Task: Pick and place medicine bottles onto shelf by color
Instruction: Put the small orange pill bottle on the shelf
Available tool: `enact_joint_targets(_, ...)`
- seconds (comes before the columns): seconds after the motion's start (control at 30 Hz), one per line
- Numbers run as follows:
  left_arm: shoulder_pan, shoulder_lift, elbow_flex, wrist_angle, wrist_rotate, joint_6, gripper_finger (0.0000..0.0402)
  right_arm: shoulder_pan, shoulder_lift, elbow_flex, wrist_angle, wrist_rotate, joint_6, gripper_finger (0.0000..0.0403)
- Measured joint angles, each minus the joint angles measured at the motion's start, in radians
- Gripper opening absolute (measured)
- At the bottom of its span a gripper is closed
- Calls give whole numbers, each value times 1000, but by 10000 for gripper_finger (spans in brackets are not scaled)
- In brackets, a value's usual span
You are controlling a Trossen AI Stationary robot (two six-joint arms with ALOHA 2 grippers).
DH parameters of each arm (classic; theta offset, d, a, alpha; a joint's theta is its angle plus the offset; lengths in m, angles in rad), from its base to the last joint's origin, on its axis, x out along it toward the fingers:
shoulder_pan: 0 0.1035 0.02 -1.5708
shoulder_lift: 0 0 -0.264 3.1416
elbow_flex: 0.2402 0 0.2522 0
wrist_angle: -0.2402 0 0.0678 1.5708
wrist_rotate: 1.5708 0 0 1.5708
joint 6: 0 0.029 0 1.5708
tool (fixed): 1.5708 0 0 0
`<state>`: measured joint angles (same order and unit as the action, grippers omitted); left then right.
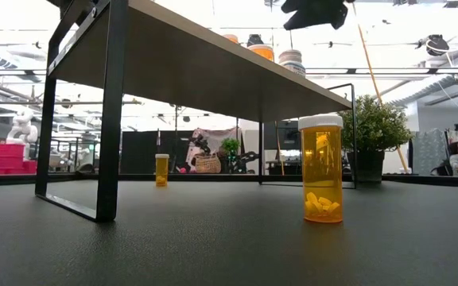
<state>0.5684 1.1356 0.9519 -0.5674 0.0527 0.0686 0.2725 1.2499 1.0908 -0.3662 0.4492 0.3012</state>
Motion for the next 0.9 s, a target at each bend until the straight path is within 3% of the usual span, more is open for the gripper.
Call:
enact_joint_targets(0.43,91,240,4,51,14,45,223,-10,42,-1,73,20,19,208)
enact_joint_targets(0.6,111,278,5,37,56,57,223,-19,40,-1,164,81,-12,208)
enact_joint_targets(0.9,81,286,7,-8,63,69,223,-50,40,-1,287,79,-95,208)
